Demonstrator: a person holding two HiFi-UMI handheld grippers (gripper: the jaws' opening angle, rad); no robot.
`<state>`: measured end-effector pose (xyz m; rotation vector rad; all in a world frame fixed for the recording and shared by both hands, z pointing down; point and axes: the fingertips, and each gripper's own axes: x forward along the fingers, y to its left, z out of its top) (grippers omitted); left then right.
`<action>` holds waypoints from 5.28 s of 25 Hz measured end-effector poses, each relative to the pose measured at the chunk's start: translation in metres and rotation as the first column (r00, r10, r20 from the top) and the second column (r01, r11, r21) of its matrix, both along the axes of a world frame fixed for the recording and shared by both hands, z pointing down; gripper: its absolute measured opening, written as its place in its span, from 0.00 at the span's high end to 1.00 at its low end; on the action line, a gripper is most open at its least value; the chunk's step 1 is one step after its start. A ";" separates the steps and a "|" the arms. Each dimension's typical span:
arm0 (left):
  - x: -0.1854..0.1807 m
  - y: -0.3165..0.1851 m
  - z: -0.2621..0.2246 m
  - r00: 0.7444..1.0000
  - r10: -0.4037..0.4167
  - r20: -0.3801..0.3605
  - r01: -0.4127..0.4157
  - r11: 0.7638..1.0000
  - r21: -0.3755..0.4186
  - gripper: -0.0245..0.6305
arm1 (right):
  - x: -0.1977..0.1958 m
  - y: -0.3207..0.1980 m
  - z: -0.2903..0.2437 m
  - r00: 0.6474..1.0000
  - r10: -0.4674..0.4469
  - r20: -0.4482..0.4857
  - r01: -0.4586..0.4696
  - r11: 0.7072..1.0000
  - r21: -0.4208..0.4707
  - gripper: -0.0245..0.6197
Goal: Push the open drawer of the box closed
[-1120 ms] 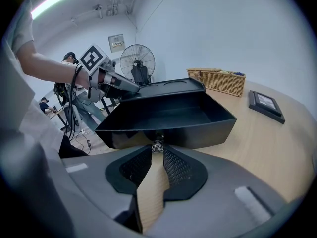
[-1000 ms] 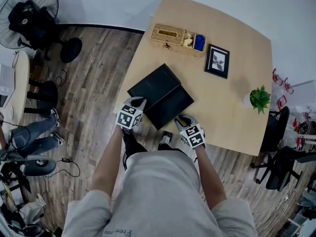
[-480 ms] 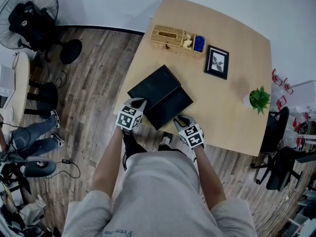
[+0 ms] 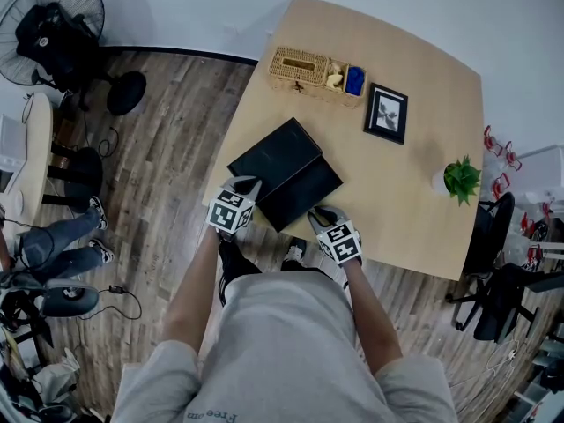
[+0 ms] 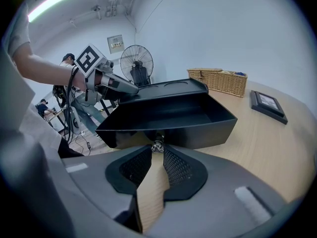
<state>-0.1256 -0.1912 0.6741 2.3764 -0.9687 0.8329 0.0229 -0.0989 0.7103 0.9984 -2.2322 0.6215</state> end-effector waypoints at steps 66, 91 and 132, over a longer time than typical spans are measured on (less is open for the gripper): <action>0.000 0.000 -0.001 1.000 -0.004 -0.011 0.004 1.000 0.005 0.88 | -0.023 -0.037 0.000 0.999 0.031 0.021 -0.031 0.999 -0.011 0.84; -0.001 0.000 -0.003 1.000 -0.003 -0.013 0.003 1.000 0.007 0.88 | -0.041 -0.060 -0.002 0.998 0.056 0.033 -0.055 0.998 -0.021 0.84; 0.000 0.000 -0.001 1.000 0.002 -0.003 -0.002 1.000 0.001 0.88 | -0.058 -0.088 -0.001 0.989 0.119 0.082 -0.115 0.992 -0.050 0.84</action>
